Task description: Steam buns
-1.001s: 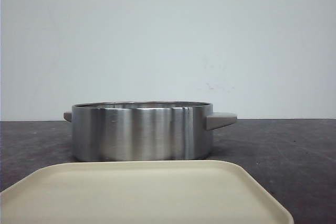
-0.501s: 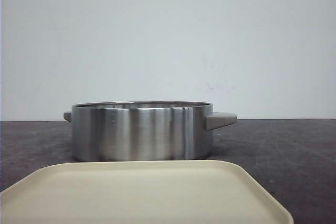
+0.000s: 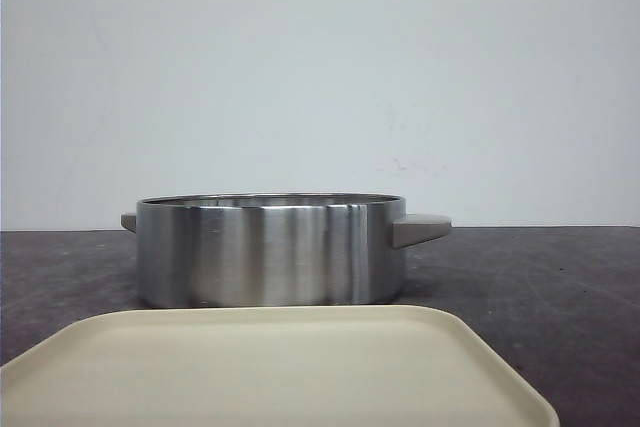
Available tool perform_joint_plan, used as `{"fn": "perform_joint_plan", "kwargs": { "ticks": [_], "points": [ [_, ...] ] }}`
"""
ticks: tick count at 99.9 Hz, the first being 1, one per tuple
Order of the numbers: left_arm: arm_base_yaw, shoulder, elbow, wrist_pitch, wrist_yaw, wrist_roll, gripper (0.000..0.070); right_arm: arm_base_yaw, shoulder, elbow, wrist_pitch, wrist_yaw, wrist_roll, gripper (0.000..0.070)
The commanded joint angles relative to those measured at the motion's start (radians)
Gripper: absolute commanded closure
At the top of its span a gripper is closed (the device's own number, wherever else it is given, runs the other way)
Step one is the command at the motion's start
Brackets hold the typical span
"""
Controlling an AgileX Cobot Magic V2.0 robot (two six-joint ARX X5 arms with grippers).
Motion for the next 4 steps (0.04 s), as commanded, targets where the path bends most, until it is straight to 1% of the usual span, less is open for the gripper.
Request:
{"fn": "perform_joint_plan", "kwargs": {
  "ticks": [1,4],
  "points": [
    [0.000,0.000,-0.018,-0.004,-0.003,0.017,0.0700,-0.002,0.000,-0.003,0.013,0.004,-0.008,0.0695],
    [0.000,0.000,-0.018,-0.004,-0.003,0.017,0.0700,-0.002,0.000,-0.003,0.013,0.004,-0.008,0.0695]
  ]
}}
